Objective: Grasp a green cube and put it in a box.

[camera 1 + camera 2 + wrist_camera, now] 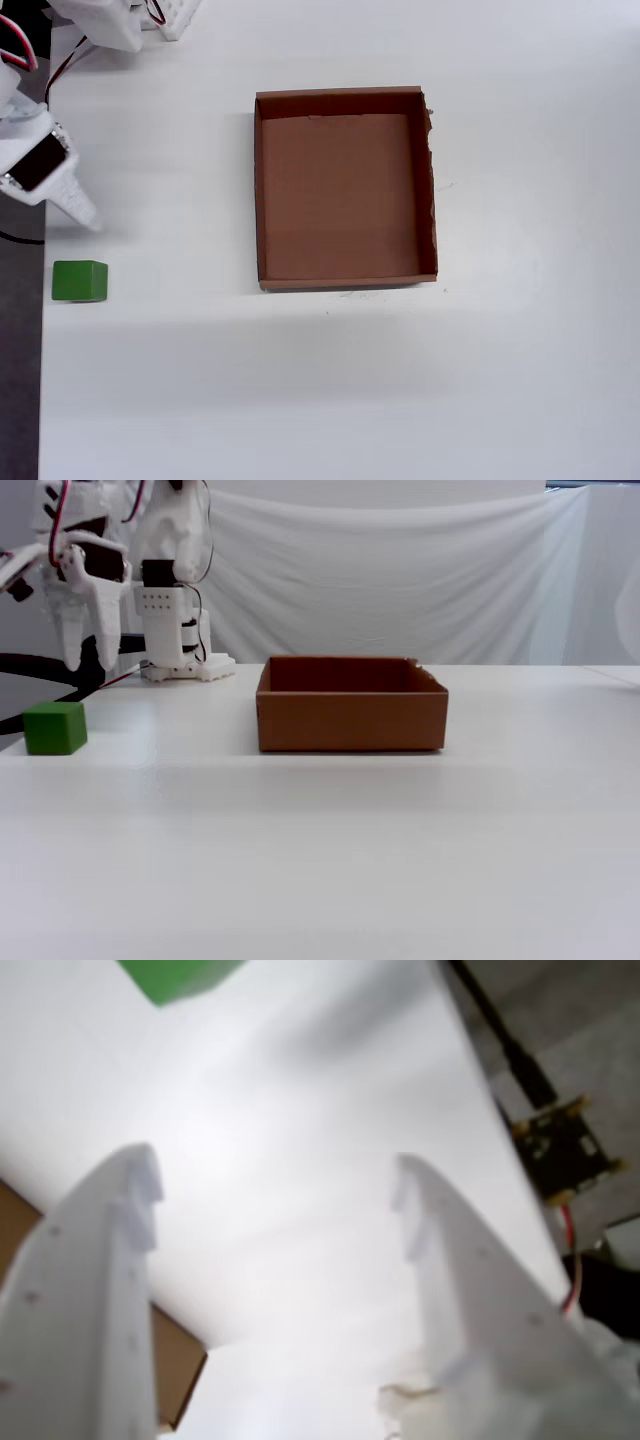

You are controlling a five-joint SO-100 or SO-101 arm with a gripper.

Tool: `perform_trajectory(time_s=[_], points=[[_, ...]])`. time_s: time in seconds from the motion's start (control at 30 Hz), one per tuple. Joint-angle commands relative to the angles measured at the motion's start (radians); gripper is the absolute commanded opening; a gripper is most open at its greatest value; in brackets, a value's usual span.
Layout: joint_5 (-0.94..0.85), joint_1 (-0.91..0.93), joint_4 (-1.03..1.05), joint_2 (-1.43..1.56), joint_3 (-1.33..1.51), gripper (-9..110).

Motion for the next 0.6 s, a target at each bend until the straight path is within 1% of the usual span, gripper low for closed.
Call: perform_trajectory(time_s=[0.0, 0.07, 0.13, 0.17, 0.23, 0.27, 0.3, 0.57], points=[[-0.097, -0.006, -0.011, -0.067, -0.110, 29], [-0.166, -0.006, -0.029, -0.107, -0.132, 29], [-0.176, -0.006, -0.075, -0.126, -0.138, 29], [-0.209, -0.006, -0.083, -0.135, -0.146, 29], [-0.295, -0.005, -0.077, -0.158, -0.169, 29], [-0.376, 0.003, -0.089, -0.187, -0.190, 29], [-0.407, 0.005, -0.095, -0.204, -0.204, 29], [-0.416, -0.020, -0.189, -0.298, -0.252, 29]])
